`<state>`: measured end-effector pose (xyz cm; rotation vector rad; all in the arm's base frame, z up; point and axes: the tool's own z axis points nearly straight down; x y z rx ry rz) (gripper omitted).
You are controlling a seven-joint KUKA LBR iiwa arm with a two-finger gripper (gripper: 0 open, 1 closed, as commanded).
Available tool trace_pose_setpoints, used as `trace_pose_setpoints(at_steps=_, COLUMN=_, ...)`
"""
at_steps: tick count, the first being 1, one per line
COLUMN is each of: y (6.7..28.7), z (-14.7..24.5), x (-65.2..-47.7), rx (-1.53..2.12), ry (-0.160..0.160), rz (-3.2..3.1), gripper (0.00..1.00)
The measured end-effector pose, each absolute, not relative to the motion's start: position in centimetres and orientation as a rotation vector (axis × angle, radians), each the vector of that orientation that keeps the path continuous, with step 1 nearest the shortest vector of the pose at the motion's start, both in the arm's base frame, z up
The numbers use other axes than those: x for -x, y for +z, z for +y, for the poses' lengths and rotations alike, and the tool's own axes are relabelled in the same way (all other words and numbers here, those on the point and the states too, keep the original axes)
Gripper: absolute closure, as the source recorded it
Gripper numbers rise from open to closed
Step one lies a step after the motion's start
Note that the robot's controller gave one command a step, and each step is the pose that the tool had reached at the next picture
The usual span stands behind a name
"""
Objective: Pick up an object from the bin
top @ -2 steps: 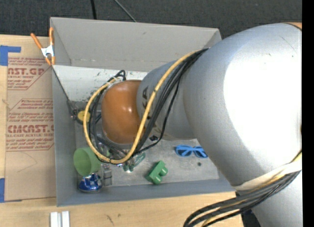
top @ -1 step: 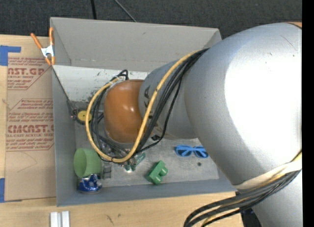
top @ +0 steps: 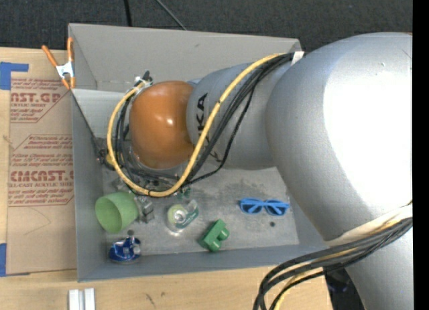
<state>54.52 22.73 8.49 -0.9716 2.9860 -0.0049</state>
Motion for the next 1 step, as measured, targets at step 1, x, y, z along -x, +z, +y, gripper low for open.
trace_pose_setpoints(at_steps=1, y=26.13, z=23.78, x=-52.4, rx=0.998, ry=0.003, rz=2.967, gripper=1.0)
